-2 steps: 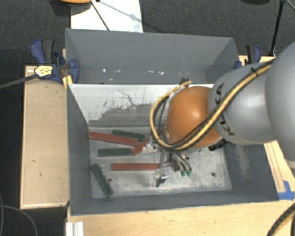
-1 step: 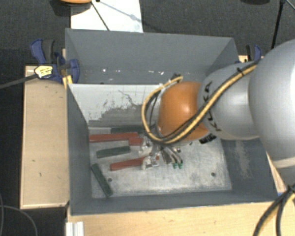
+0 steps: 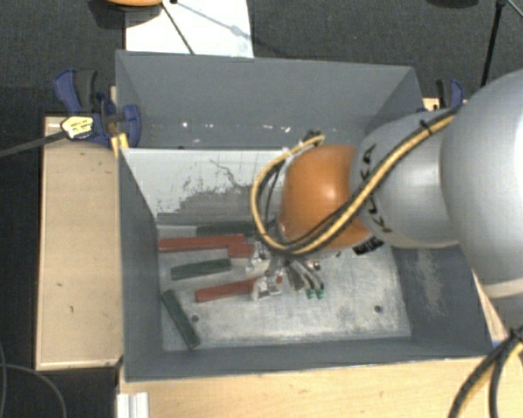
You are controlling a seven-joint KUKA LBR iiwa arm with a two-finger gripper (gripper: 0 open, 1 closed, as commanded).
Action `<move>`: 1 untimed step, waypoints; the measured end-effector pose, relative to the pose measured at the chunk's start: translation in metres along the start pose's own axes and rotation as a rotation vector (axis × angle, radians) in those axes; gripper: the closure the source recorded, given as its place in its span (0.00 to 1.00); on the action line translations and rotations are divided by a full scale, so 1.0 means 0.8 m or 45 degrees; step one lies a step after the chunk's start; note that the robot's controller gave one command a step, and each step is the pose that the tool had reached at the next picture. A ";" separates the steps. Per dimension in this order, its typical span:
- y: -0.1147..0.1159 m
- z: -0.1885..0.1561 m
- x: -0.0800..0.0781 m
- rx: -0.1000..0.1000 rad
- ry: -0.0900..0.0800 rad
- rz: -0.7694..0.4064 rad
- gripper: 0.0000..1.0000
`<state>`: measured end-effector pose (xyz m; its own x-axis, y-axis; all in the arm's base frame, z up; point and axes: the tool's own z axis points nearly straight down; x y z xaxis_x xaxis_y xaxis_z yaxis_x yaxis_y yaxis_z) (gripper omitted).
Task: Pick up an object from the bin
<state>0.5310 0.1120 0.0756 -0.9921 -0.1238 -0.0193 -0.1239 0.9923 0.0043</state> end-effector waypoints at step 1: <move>-0.026 -0.050 -0.005 0.004 0.032 -0.008 1.00</move>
Offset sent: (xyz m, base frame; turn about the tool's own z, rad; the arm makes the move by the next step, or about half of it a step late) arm 0.0064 0.0080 0.0533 0.1148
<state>0.5368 0.0917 0.1157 -0.9915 -0.1303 0.0055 -0.1303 0.9915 0.0013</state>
